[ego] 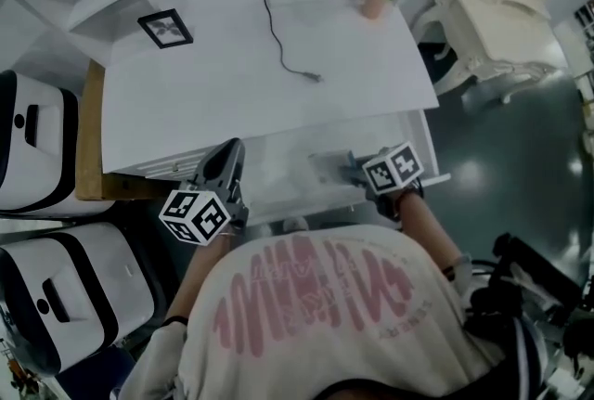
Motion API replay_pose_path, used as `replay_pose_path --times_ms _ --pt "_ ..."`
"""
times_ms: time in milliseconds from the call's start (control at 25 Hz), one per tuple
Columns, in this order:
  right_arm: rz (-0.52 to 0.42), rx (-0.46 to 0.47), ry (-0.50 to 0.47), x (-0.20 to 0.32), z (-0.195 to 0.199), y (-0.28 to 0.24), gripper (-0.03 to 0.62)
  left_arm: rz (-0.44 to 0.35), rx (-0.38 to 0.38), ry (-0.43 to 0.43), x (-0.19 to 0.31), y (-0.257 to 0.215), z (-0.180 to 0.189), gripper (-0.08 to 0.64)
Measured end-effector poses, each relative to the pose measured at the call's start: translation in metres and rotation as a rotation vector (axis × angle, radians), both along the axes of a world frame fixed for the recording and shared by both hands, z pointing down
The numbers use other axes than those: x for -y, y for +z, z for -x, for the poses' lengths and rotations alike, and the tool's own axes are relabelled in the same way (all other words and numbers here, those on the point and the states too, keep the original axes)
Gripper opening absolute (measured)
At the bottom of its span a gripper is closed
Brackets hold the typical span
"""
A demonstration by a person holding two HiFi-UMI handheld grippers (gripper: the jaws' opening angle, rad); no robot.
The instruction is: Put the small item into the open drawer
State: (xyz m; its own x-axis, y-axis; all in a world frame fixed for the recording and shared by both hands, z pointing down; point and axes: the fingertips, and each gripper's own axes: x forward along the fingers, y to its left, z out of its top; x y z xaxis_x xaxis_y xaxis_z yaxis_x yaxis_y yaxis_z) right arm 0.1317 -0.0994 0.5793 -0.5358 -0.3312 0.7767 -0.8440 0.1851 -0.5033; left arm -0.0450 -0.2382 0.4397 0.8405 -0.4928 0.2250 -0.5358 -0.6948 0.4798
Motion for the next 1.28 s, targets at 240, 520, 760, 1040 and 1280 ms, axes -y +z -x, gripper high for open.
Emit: replay_pose_path --times_ms 240,520,760,1040,1280 --pt "0.062 -0.018 -0.062 -0.002 -0.001 0.026 0.087 -0.019 -0.011 -0.025 0.004 -0.001 0.003 0.029" --pt "0.105 -0.119 -0.158 -0.008 -0.026 0.040 0.092 -0.007 -0.011 -0.099 -0.011 -0.005 0.010 0.029" --pt "0.097 -0.072 -0.168 -0.005 -0.040 0.048 0.108 0.010 -0.003 -0.215 -0.033 -0.005 0.026 0.029" --pt "0.080 -0.085 -0.254 -0.004 -0.058 0.060 0.147 0.022 0.005 -0.343 -0.058 -0.007 0.041 0.029" --pt "0.081 -0.050 -0.294 -0.008 -0.060 0.072 0.170 0.021 -0.016 -0.445 -0.081 -0.008 0.061 0.029"
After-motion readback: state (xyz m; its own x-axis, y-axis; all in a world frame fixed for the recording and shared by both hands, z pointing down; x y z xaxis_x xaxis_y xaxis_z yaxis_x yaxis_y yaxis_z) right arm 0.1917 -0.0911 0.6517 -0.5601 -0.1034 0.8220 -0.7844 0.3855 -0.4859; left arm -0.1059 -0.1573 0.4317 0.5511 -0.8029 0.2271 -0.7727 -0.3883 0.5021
